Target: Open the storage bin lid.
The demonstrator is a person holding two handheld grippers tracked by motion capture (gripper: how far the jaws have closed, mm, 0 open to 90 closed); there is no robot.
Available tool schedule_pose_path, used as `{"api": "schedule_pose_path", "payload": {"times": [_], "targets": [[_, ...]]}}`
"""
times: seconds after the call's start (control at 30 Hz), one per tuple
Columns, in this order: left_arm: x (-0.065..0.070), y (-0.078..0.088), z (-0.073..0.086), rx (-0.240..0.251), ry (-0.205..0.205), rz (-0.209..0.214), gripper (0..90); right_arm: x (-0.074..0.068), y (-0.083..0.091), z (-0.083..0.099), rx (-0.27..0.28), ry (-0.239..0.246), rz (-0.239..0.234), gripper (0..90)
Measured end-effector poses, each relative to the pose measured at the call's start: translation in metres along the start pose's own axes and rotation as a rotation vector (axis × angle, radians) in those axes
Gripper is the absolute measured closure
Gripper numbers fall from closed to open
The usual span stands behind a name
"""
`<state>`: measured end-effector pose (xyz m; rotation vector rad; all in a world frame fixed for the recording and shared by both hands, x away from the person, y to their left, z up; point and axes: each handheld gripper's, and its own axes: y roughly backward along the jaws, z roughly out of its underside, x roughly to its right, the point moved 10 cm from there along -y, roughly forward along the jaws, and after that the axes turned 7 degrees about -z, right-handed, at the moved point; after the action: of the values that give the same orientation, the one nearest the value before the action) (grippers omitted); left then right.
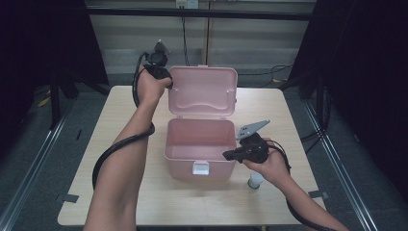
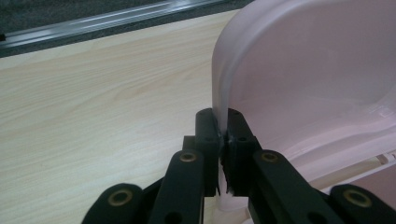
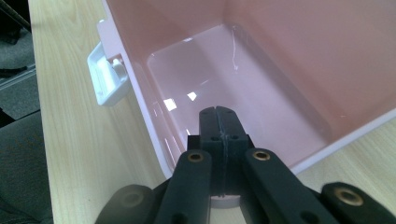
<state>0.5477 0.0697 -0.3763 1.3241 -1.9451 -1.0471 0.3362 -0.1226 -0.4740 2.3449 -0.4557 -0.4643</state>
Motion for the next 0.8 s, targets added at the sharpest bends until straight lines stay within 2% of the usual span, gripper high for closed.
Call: {"api": "schedule_pose_path", "payload": {"times": [0.8], "targets": [[-0.005,-0.017,0.000,-0.003,0.019,-0.026,85.1,-0.002,0.000,0.000,-0.005,0.005,-0.008,90.0]]}}
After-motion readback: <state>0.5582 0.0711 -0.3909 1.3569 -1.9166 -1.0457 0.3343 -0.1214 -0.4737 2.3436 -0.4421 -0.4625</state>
